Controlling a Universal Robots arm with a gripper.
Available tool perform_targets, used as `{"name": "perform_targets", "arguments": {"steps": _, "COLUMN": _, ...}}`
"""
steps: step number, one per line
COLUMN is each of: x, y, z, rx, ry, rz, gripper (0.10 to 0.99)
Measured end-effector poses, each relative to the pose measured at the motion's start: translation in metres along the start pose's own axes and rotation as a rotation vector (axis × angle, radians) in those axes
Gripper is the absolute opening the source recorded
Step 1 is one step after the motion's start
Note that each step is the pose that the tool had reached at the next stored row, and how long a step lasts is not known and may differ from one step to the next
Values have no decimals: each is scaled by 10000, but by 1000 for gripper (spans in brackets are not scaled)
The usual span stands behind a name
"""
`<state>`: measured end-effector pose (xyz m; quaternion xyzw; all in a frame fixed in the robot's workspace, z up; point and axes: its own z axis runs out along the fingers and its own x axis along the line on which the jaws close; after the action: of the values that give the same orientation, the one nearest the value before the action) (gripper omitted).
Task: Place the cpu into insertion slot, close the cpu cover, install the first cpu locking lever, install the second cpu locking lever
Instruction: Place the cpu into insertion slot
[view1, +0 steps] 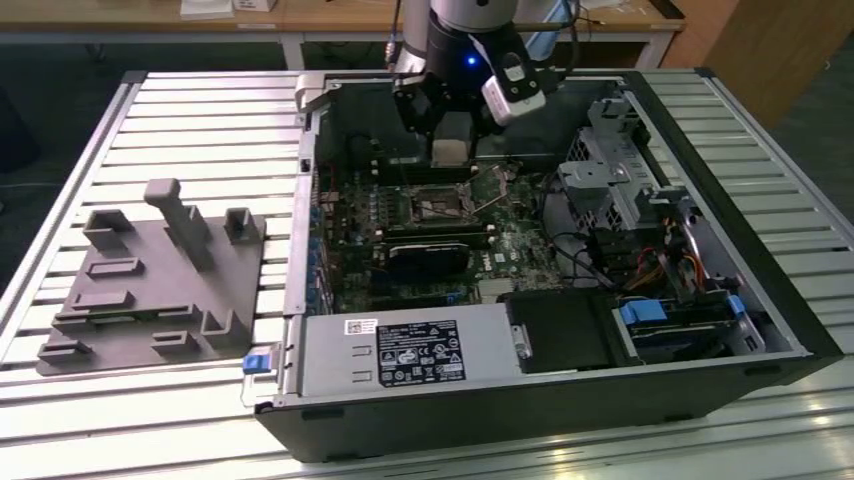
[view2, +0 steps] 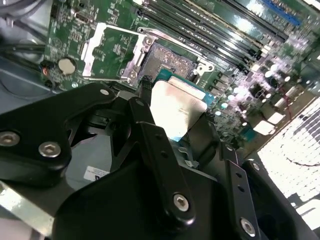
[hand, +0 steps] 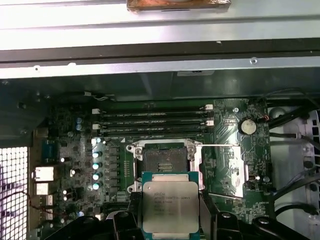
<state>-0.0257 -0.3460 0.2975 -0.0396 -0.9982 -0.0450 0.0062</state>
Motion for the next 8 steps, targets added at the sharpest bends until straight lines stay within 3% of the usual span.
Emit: {"name": "perform_targets", "arguments": {"steps": 8, "x": -1, "y": -4, "z": 51, "rx": -10, "ry": -130, "rz": 1443, "gripper": 541}}
